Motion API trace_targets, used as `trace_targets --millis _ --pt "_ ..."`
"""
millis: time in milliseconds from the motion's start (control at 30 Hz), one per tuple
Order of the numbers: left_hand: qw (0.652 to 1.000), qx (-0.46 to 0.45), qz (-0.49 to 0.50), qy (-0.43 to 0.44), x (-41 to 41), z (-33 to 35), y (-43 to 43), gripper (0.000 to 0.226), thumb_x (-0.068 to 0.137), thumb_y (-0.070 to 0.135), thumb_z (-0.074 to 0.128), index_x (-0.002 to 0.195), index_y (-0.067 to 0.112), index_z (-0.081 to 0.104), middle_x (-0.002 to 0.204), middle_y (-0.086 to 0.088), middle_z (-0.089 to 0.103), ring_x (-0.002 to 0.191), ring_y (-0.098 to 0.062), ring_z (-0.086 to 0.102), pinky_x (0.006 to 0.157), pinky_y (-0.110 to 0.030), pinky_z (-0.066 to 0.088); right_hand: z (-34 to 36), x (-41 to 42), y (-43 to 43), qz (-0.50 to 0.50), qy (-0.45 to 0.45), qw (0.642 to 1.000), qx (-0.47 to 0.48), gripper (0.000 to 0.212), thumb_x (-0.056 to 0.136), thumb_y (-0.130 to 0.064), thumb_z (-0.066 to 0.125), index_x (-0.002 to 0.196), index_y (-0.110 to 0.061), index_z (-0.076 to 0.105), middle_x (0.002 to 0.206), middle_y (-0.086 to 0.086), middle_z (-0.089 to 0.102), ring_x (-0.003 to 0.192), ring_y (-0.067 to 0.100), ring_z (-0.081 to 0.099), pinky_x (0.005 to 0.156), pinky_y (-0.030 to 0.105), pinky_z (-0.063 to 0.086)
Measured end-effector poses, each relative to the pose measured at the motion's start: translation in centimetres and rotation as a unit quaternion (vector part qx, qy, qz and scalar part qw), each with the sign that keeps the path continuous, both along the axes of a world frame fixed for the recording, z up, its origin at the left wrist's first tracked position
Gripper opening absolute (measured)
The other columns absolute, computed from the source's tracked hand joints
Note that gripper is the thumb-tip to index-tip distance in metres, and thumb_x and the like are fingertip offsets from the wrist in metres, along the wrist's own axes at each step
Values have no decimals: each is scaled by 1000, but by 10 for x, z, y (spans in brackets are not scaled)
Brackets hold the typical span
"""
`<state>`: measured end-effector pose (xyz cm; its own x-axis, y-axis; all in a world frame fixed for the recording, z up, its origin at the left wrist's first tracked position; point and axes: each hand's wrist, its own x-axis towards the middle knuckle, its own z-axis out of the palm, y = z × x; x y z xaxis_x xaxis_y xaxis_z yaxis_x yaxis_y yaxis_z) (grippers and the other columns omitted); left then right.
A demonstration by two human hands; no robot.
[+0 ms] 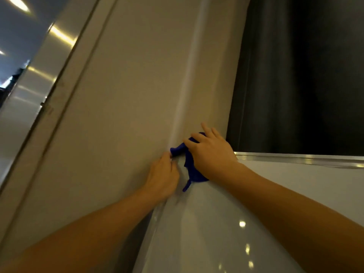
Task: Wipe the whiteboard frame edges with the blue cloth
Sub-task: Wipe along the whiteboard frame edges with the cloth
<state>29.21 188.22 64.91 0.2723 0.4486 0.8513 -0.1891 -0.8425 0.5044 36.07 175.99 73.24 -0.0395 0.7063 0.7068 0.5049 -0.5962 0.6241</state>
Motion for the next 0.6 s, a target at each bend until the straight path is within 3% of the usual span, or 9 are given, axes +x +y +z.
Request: trace_targets --millis 100,167,267,333,467,600 --pt "1000 16 8 -6 21 30 -10 23 103 22 32 105 10 51 95 -10 59 75 -19 54 61 -30 43 -6 4 -37 -28 7 999 16 45 95 -38 48 137 -22 50 147 3 48 148 35 13 118 51 14" --pt "997 67 46 -5 30 43 -16 30 102 26 31 91 12 55 93 -10 59 81 -25 54 71 -40 47 -11 7 -71 -41 20 998 45 43 97 -42 40 134 -24 53 145 2 50 148 34 17 119 51 16" --pt "971 214 106 -5 40 60 -40 36 98 31 31 67 23 48 77 -6 61 72 -24 48 64 -37 40 -16 6 -140 -64 39 994 79 54 95 -48 22 132 -26 56 144 1 52 146 31 24 117 48 19" --pt "958 283 45 15 53 68 -64 41 97 35 32 61 24 48 76 -7 66 66 -24 48 60 -36 37 -20 6 -196 -97 59 986 119 55 97 -48 21 131 -25 59 144 1 53 146 30 27 117 46 21" --pt "937 338 -37 83 73 71 -122 52 98 44 26 88 20 71 92 -9 71 78 -29 61 73 -37 49 -23 8 -257 -157 111 946 262 45 102 -42 29 128 -23 61 143 1 53 143 28 30 118 44 22" --pt "938 341 -42 52 78 75 -175 50 97 43 28 96 14 68 101 -17 69 89 -36 63 72 -38 44 -25 14 -214 -110 61 947 295 41 102 -31 38 100 -13 74 111 6 69 108 24 57 107 33 32"
